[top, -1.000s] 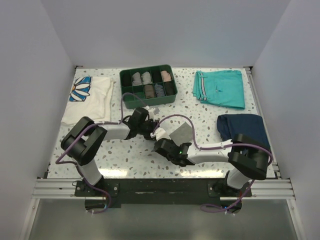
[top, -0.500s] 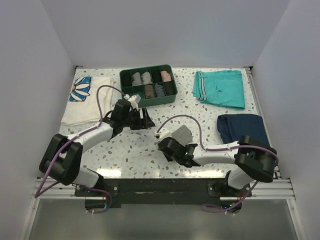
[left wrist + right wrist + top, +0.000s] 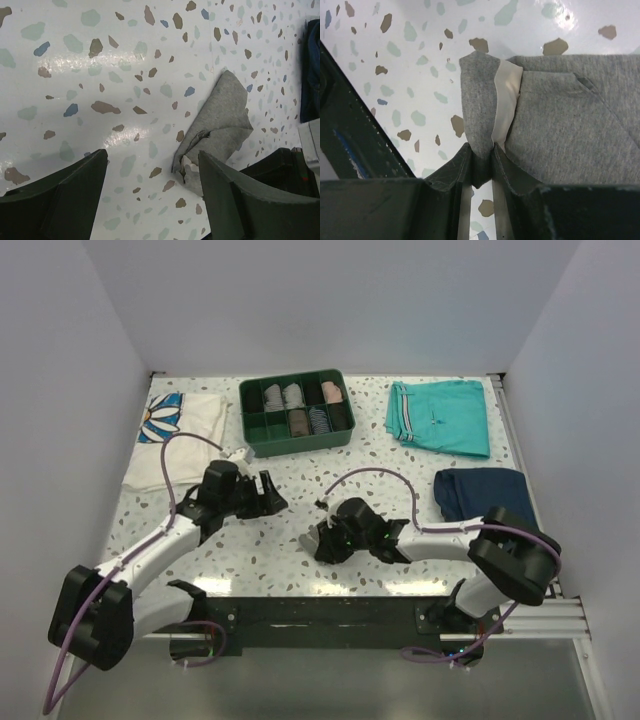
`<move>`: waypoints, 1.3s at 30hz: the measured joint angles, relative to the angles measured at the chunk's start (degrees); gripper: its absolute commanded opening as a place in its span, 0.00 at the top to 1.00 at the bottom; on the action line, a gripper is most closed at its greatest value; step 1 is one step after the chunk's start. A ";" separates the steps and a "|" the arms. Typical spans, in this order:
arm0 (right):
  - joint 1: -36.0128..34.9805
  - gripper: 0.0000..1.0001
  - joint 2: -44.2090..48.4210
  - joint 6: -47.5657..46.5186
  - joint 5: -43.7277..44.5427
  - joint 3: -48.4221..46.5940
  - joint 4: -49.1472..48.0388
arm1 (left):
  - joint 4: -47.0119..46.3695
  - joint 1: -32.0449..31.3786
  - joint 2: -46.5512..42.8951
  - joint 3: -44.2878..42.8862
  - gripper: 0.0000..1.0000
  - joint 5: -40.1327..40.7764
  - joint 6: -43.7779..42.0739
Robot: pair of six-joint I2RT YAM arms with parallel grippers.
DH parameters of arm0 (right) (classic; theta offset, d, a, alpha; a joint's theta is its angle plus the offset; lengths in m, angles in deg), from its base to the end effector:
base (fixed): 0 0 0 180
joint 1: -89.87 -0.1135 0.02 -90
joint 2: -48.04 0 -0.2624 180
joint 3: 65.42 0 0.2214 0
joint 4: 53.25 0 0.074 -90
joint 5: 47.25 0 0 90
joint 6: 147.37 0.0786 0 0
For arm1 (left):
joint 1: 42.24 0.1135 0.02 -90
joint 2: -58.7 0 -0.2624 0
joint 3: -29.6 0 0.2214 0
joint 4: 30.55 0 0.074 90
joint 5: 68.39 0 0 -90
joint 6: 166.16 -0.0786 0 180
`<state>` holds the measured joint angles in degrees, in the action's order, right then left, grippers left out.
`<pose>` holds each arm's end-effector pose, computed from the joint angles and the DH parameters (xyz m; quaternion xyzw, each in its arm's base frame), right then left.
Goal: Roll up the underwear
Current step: Roll the underwear to the center of the board.
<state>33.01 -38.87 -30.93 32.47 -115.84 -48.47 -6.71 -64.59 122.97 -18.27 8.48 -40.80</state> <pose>0.1509 0.2569 0.1440 -0.2737 0.8658 0.3340 0.2528 0.2091 -0.1053 0.1901 -0.0543 0.9009 -0.2925 0.3160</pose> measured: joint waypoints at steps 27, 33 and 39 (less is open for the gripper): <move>14.64 0.85 3.15 20.94 -13.64 17.55 -20.50 | -12.74 -11.06 11.19 2.82 0.21 -10.75 -0.59; 16.61 0.86 -2.34 22.67 -18.38 15.78 -23.98 | -17.25 -11.65 19.74 0.87 0.21 -12.59 -0.70; 17.90 0.86 -4.92 23.52 -21.75 15.45 -26.38 | -23.91 -11.69 24.52 -0.39 0.24 -15.58 -0.76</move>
<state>50.91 -43.79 -7.41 10.72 -100.39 -74.85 -30.62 -76.28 147.50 -18.66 -7.10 -41.57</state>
